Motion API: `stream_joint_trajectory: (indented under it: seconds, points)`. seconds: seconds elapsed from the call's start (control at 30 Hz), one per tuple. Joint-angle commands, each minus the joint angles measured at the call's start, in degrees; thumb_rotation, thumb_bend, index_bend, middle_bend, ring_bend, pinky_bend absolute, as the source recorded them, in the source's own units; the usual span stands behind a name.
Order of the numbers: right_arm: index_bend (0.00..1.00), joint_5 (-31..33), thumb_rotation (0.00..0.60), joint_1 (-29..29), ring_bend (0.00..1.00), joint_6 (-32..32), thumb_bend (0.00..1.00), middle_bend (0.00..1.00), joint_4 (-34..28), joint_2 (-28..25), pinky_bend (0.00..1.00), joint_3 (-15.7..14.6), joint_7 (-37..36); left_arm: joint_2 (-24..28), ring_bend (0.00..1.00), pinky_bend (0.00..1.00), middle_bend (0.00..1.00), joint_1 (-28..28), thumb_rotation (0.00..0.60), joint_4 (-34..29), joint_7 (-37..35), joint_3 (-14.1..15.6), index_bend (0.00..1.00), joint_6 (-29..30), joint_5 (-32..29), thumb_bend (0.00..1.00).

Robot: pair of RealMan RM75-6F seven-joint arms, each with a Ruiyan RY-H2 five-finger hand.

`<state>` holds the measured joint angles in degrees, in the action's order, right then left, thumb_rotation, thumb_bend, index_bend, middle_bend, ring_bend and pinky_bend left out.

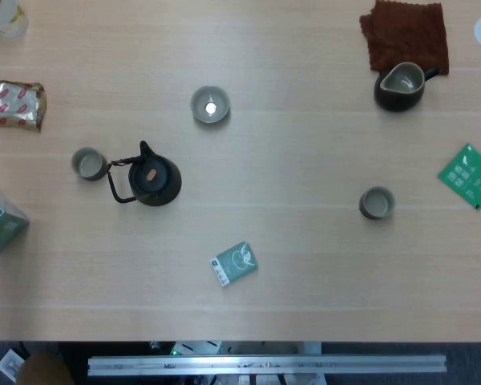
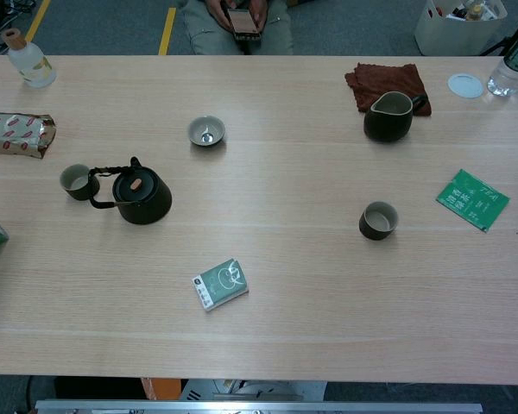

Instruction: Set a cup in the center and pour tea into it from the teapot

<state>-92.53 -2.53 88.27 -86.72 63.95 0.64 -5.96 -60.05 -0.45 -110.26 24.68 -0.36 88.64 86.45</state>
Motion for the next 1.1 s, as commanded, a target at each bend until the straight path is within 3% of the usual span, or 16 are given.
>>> stream_joint_trajectory:
  seconds: [0.03,0.53,1.1]
  points:
    - [0.31,0.0,0.600,-0.1,0.19,-0.1,0.22,0.31,0.1,0.0,0.30,0.0,-0.1,0.0,0.21,0.26,0.29,0.0,0.600,0.0,0.1,0.0,0.26,0.0,0.1,0.38]
    - [0.31,0.0,0.600,-0.2,0.19,0.3,0.22,0.31,-0.1,-0.4,0.30,0.3,-0.3,0.4,0.21,0.26,0.29,-0.9,0.600,-0.1,-0.1,-0.2,0.26,-1.1,0.6,0.38]
    - [0.31,0.7,0.600,-0.7,0.19,-0.1,0.22,0.31,-1.0,-1.0,0.30,0.9,0.7,0.2,0.21,0.26,0.29,-7.5,0.600,-1.1,-0.7,-0.9,0.26,-10.7,0.7,0.38]
